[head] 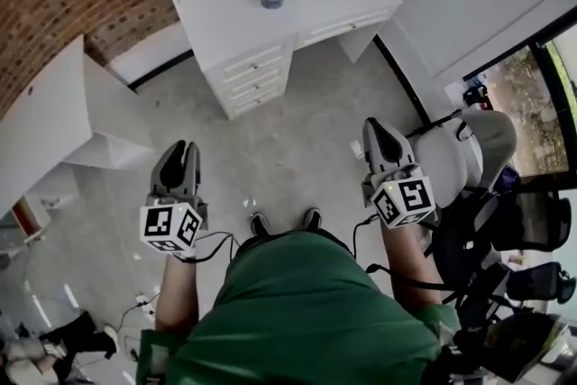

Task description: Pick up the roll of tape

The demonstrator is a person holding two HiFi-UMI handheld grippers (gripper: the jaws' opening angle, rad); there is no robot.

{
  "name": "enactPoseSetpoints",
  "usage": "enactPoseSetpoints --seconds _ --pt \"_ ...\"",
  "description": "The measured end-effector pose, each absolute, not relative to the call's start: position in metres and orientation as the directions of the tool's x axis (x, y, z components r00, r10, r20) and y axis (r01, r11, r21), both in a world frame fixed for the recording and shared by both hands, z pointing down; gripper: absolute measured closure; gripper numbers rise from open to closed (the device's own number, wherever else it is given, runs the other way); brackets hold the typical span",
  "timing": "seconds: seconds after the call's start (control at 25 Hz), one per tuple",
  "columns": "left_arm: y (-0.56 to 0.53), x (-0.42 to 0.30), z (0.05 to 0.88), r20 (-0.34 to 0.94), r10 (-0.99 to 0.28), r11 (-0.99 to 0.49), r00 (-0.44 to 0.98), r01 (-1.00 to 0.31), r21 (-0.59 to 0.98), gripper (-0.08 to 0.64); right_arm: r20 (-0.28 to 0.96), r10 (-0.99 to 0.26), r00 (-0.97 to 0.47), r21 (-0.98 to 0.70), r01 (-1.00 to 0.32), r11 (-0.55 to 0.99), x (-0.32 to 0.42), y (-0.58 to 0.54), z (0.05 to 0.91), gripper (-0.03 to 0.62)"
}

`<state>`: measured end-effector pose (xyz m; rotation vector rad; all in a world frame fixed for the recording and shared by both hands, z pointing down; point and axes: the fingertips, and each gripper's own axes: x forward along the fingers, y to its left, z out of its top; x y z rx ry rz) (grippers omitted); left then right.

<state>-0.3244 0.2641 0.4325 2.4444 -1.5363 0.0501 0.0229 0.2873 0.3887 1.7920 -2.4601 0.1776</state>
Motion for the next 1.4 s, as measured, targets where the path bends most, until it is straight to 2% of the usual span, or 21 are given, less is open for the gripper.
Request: enactPoseSetpoints --seconds 0.2,0.48,0.52,0.6,0.68,1.08,1.4 --pt "0.282 -0.266 0.420 0.160 -0.872 -0.433 0.463 -0.881 0.188 0.465 0.188 -0.914 -0.359 -0.173 -0.928 0.329 0.059 0.307 0.414 0.569" --pt "0.297 -0.210 0.372 0.069 -0.914 -0.391 0.399 -0.914 0.111 0.465 0.097 -0.927 -0.363 -0.065 -0.931 0.358 0.111 0.316 0.380 0.566" --pt "0.299 -0.206 0.364 0.052 -0.923 -0.374 0.380 -0.922 0.105 0.464 0.083 -0.928 -0.362 -0.062 -0.932 0.358 0.119 0.316 0.376 0.543" --pt "0.303 -0.196 0.355 0.039 -0.934 -0.351 0.356 -0.932 0.092 0.437 0.062 -0.933 -0.354 -0.059 -0.935 0.351 0.136 0.315 0.370 0.406" --pt "0.310 -0.183 0.352 0.039 -0.938 -0.341 0.345 -0.937 0.081 0.395 0.044 -0.938 -0.345 -0.056 -0.938 0.342 0.155 0.317 0.366 0.382" --pt "0.340 -0.149 0.380 0.137 -0.946 -0.286 0.294 -0.955 0.076 0.383 0.036 -0.911 -0.411 -0.095 -0.909 0.406 0.187 0.320 0.382 0.377" --pt "0.312 -0.127 0.399 0.185 -0.928 -0.318 0.324 -0.946 0.064 0.356 0.028 -0.901 -0.432 -0.088 -0.899 0.428 0.187 0.307 0.385 0.377"
